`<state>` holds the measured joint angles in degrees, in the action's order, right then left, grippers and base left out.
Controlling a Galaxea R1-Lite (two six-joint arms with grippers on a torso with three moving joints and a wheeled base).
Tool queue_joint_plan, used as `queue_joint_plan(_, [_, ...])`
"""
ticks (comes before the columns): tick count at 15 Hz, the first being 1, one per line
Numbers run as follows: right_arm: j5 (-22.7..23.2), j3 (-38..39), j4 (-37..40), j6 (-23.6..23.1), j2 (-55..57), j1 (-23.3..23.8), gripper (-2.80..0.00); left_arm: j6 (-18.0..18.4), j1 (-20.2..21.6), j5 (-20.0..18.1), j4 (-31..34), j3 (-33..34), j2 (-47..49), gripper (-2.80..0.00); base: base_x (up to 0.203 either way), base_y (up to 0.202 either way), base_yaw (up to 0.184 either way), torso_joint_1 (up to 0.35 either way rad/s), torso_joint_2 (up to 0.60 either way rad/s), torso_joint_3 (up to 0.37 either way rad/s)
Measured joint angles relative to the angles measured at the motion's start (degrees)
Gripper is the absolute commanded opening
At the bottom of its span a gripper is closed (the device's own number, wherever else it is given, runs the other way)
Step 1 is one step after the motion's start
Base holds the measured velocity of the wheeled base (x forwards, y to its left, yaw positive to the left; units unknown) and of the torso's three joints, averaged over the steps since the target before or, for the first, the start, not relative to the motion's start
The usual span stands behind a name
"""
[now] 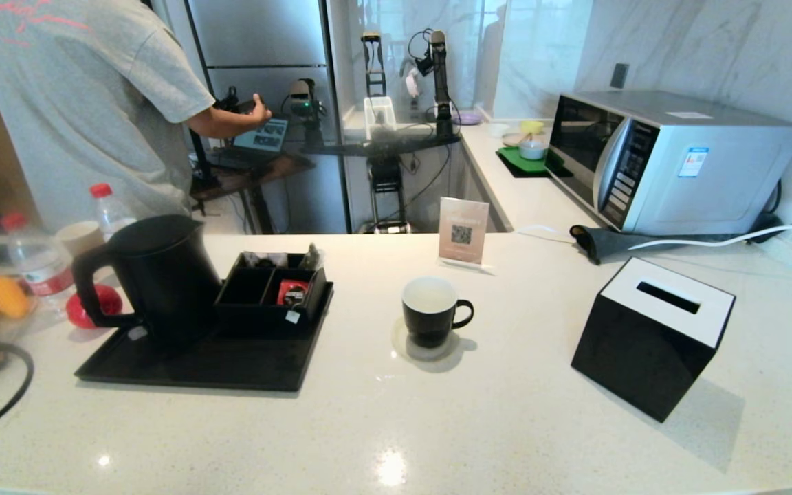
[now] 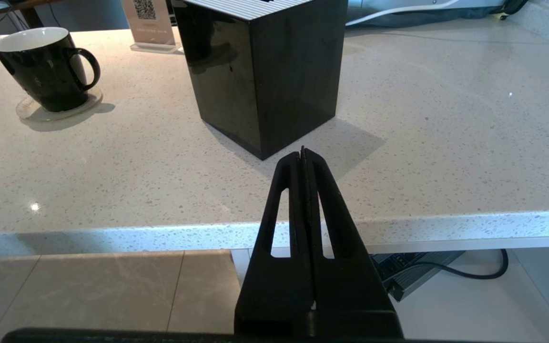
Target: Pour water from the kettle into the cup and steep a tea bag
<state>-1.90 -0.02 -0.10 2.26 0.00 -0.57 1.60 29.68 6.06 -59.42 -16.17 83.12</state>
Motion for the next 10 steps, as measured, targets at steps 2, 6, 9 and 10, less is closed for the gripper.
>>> queue_joint_plan(2, [0.0,0.0,0.0,0.0,0.0,0.0,-2.80,0.6,-0.6,-0.1,-8.8,3.9,5.2,0.00,0.000,0.000,0.000,0.000,0.00,0.000])
queue_joint_plan(6, [0.0,0.0,0.0,0.0,0.0,0.0,-2.80,1.8,-1.4,-1.5,-24.8,7.7,17.0,0.00,0.000,0.000,0.000,0.000,0.00,0.000])
queue_joint_plan(9, [0.0,0.0,-0.1,0.0,0.0,0.0,-2.80,2.3,-2.2,-2.1,-27.8,6.5,23.9,0.00,0.000,0.000,0.000,0.000,0.00,0.000])
queue_joint_plan(10, [0.0,0.0,0.0,0.0,0.0,0.0,-2.80,2.4,-2.6,-2.2,-27.7,5.1,25.6,0.00,0.000,0.000,0.000,0.000,0.00,0.000])
